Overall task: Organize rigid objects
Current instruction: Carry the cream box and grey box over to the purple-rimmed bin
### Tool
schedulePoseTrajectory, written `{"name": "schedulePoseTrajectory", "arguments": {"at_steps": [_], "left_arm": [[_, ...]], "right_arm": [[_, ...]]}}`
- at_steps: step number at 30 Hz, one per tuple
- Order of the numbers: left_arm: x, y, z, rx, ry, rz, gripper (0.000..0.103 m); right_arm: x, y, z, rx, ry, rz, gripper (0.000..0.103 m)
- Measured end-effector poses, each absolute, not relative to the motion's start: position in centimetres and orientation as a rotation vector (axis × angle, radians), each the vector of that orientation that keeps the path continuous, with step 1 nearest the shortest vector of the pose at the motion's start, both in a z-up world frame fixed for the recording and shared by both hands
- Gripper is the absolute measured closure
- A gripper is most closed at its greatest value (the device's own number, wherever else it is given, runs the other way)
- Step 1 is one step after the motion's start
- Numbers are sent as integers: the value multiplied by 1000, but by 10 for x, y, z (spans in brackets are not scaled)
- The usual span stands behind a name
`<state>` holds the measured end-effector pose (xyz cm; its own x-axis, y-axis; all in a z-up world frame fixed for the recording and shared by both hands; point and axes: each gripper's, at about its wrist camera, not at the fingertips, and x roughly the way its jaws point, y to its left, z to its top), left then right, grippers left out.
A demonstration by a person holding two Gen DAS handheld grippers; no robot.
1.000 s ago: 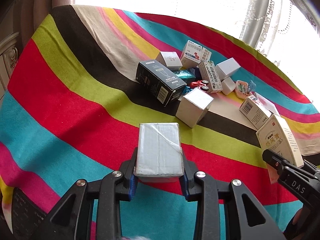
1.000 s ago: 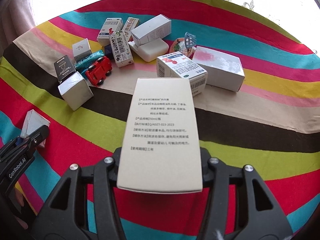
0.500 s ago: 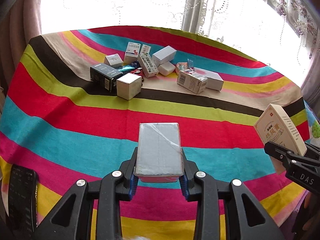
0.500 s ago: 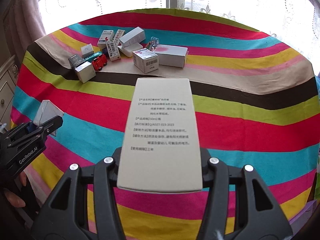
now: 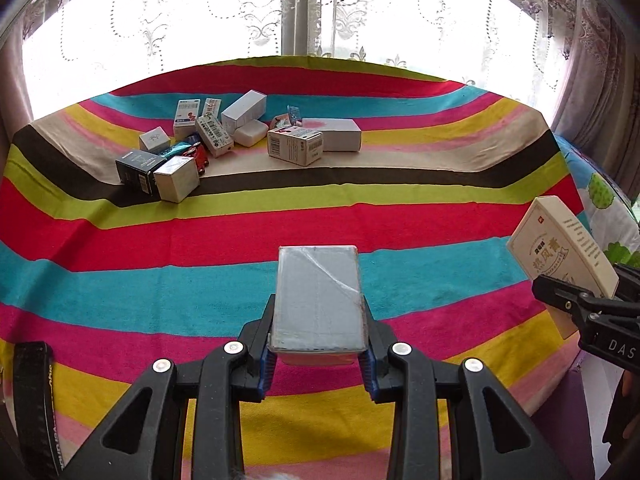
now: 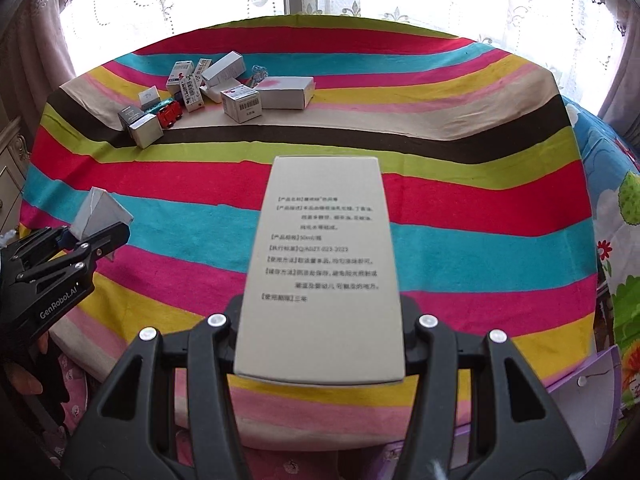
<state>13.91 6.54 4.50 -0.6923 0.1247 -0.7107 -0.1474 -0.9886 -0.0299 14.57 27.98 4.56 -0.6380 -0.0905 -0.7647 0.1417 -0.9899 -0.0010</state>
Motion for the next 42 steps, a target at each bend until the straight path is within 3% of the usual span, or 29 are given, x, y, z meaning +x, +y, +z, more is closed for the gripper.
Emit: {"name": "schedulePoseTrajectory", "arguments": {"at_steps": [21,33,38,42], "left_arm": [[181,163,97,-939,276,2603,68],[215,264,92,-890,483,2311,68],[223,295,77,-953,431,2136,68],[234,315,60,-995,450,2038,68]], "right_arm": [[213,348,74,1215,108,-2888,48],[264,434,48,1372,-16,-2989,48],[280,470,44,1452,-84,-3047,48],[292,477,39,1486,-25,-3059,48]]}}
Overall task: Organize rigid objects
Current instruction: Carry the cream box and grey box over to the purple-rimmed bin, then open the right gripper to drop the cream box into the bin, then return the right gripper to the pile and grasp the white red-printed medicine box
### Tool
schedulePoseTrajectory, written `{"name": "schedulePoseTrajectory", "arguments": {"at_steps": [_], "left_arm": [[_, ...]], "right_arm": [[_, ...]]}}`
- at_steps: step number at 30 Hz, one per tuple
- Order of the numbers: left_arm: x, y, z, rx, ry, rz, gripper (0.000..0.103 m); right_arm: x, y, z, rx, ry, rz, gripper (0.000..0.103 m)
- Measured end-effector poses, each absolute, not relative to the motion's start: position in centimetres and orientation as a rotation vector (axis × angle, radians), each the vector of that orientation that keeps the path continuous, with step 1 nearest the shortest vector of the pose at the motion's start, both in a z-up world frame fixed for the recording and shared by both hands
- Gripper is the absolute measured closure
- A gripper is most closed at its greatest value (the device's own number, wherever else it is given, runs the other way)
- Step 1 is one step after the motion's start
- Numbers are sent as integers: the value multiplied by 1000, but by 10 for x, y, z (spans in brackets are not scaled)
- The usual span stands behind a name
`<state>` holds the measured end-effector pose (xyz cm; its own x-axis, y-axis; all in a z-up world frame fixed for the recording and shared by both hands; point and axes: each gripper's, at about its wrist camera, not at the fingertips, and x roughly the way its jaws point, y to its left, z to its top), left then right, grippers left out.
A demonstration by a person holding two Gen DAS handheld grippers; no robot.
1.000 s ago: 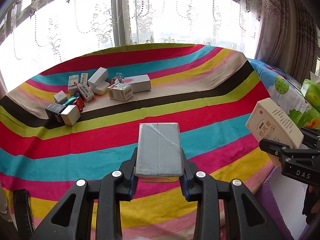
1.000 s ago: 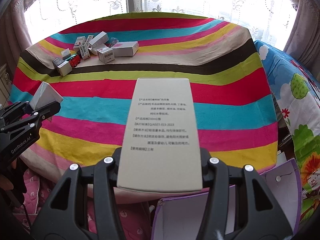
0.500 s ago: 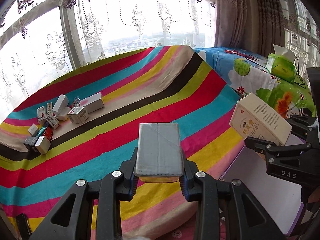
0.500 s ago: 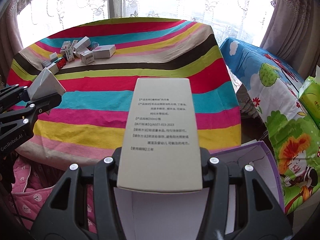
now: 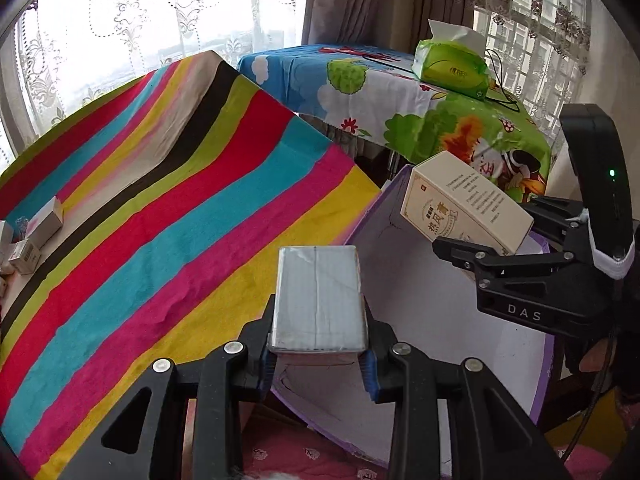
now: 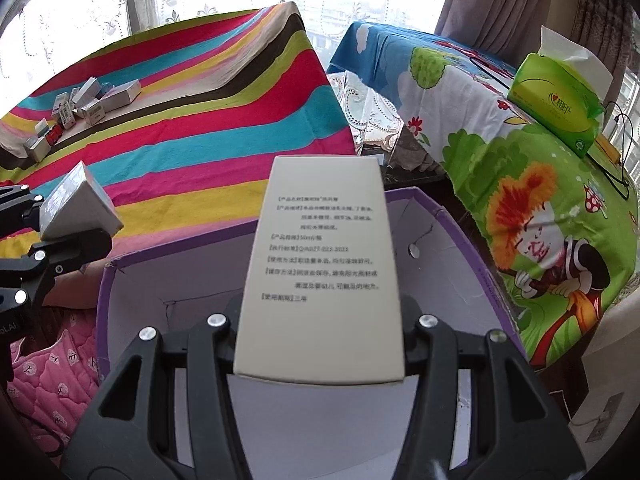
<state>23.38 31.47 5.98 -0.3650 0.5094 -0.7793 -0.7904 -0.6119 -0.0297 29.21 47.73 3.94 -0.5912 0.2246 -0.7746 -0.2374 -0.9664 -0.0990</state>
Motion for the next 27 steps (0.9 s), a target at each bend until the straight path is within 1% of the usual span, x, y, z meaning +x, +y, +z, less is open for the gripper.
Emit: {"name": "schedulePoseTrajectory", "arguments": {"at_steps": [3,5,6,7,8,9,11,14,17,20,21,23,25,27], "left_arm": [[244,326,53,-998,454,1951,68],[251,330,51,-1002,412,1843,67],[253,331,50,-1004,387,1790,62],[254,331,50,-1014,366,1749,47],[253,331,50,-1024,350,1733,37],[250,328,51,-1027,335,1739,26],[242,318,56,-1020,322,1761,25],[223,298,64,-987,394,1855,25],[198,262,65,-919,497,2000,24],[164,216,55,-944,529,2150,23],[152,199,51,-972,519,2205,23],[130,160,44,-1027,480,2332,23],[109,120,36,-1091,420,2472,23],[90,78,29,-1168,326,2610,22]], "right_arm": [[298,483,32,-1286,28,2568,48],[300,486,28,-1309,32,2548,48],[300,486,26,-1327,15,2532,48],[299,485,24,-1346,-15,2516,47],[299,484,23,-1350,-43,2502,40],[301,483,25,-1338,-56,2501,29],[304,482,33,-1283,-31,2540,23],[301,481,52,-1194,13,2586,21],[283,481,70,-1119,48,2611,20],[250,482,86,-1070,171,2678,17],[237,481,88,-1067,226,2702,15],[208,469,88,-1095,301,2739,14],[176,443,83,-1171,294,2797,14],[145,404,77,-1258,231,2857,14]]}}
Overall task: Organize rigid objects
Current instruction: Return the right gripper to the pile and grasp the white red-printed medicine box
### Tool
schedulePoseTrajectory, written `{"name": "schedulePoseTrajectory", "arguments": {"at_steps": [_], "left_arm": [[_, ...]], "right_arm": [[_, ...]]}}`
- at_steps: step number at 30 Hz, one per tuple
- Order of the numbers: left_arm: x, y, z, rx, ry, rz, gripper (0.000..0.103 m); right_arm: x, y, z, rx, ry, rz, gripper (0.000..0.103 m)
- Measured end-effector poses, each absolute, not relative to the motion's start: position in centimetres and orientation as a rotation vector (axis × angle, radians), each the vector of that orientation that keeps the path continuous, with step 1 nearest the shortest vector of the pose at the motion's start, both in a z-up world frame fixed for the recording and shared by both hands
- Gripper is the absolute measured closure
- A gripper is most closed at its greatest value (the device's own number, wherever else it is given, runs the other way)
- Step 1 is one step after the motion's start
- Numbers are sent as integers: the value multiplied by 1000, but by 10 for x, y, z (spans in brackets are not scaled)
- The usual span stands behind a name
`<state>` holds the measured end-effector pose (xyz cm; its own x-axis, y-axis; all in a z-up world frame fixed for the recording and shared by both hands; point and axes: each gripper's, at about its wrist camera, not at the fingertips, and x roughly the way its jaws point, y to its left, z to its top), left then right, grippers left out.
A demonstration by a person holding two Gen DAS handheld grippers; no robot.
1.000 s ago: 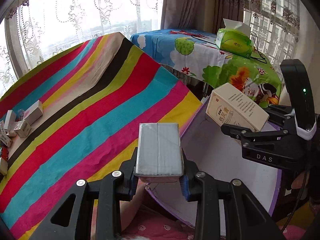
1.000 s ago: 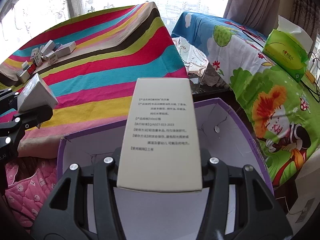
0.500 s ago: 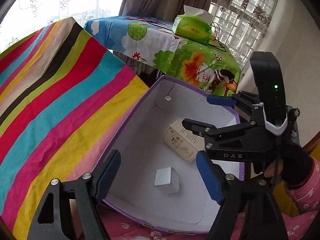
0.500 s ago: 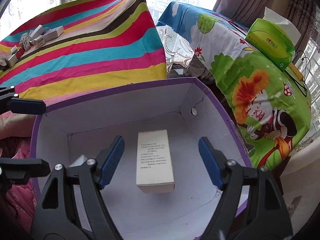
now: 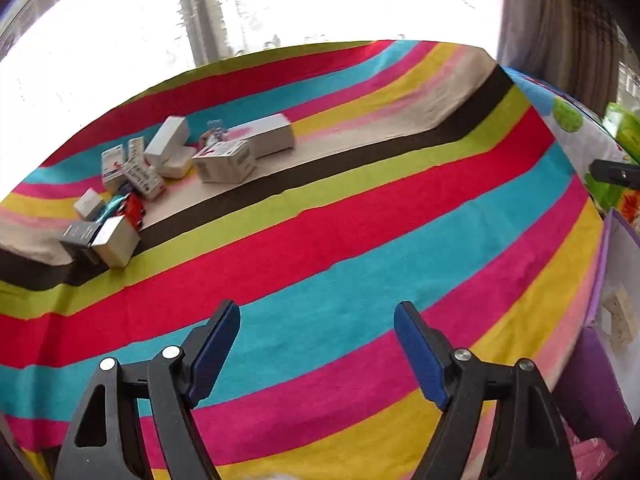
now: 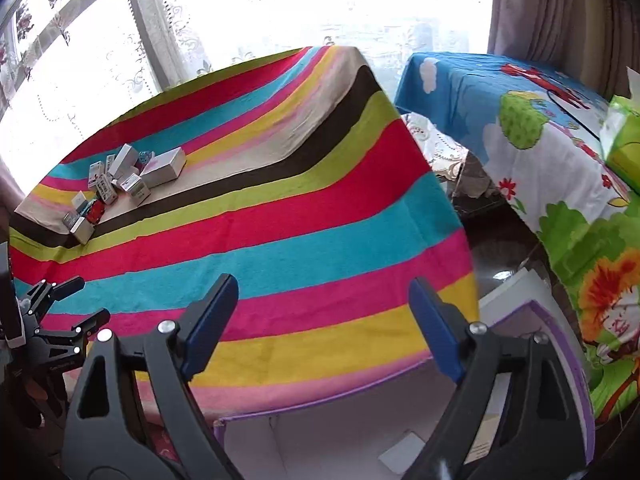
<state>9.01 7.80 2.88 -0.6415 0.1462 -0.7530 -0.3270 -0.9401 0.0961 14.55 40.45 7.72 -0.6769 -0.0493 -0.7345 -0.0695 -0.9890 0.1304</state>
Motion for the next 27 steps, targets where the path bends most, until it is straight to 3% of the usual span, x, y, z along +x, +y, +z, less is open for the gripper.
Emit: {"name": "schedulePoseTrajectory", "arguments": {"at_steps": [4,7,14,22,23,25,27], "left_arm": [[52,0,15,-1314,89,2845,21],[34,-39,7,-1365,9,2984,21],[24,-77,-5,-1442,-256,2981,20],[26,-78,-4,-1399,-326,2929,9],[24,-79,-4,-1398,-328,2918,8],[23,-78,-4,-1401,-325,2899,4],[19,-77,-4,-1427,-296,2896,4]], "right_arm": [[86,315,53,-1427,17,2965,14],[41,255,31,-1555,-75,3030,14],[-66,147,-3,-1688,-346,3058,14],[-160,93,-12,-1696,-422,3087,13],[-159,91,-12,-1691,-435,3101,16],[-145,93,-7,-1661,-437,3140,59],[-120,102,-6,-1675,-427,3155,59]]}}
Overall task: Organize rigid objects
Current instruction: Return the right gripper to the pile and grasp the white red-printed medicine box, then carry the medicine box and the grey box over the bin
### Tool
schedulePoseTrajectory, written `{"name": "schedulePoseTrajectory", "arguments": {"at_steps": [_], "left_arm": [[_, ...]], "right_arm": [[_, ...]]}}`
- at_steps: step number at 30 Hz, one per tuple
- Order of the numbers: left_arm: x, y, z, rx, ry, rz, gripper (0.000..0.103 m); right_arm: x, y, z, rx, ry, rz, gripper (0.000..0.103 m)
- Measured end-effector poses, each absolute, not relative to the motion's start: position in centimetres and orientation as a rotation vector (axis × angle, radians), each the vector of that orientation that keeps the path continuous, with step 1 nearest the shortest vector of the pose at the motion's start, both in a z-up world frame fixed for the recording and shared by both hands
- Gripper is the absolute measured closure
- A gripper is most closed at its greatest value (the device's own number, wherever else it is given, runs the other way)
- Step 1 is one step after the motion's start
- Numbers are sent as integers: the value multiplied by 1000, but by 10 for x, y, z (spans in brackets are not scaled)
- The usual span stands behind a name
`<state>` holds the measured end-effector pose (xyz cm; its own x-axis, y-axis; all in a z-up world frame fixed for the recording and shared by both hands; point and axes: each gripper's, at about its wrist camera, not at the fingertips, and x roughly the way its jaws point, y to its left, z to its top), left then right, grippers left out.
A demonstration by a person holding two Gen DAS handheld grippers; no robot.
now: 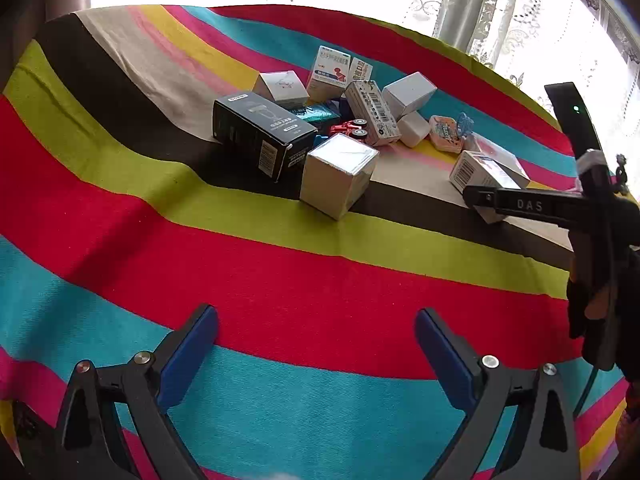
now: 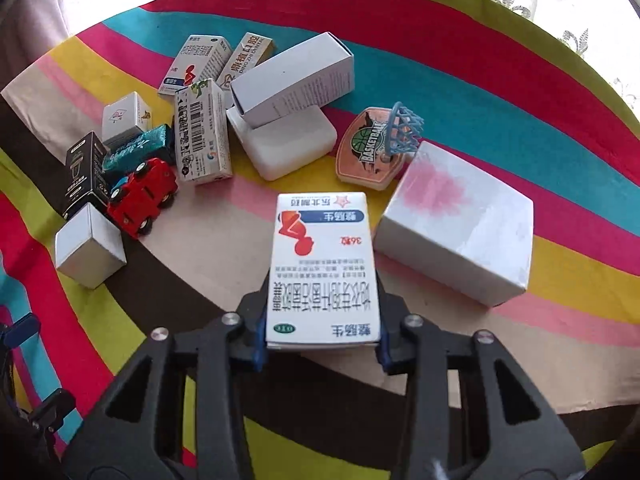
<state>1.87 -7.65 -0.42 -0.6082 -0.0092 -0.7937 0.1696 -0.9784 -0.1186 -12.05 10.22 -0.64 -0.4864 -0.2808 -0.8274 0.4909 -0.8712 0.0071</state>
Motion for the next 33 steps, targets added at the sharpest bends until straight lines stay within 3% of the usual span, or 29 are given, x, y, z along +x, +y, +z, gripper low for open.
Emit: {"name": "schedulePoseTrajectory", "arguments": {"at_steps": [9,11,12,13,21,29,33], "left_arm": [[-68,-74,-3,1362,114,-2672,5],[-88,-71,-7,1392,76,-2680,20],[-92,-71,-7,1390,85,-2707,32],[-92,-69,-5,1375,71,-2725,52],[-21,-64,-1,1334,219,-2815,53],[-9,-44,-4,1305,-12,-2739,52],[-7,-44,-3,1302,-21,-2736,52]], "right_arm": [[-9,169,-13,1213,287,-2446,59],[-4,172,-12,1207,287,-2459,59],[-2,175,-12,1208,277,-2464,59],[-3,172,-10,1204,278,-2468,59],[-3,172,-9,1183,282,-2480,58],[-3,171,-9,1176,283,-2492,58],[-3,171,-9,1174,288,-2497,59]]}}
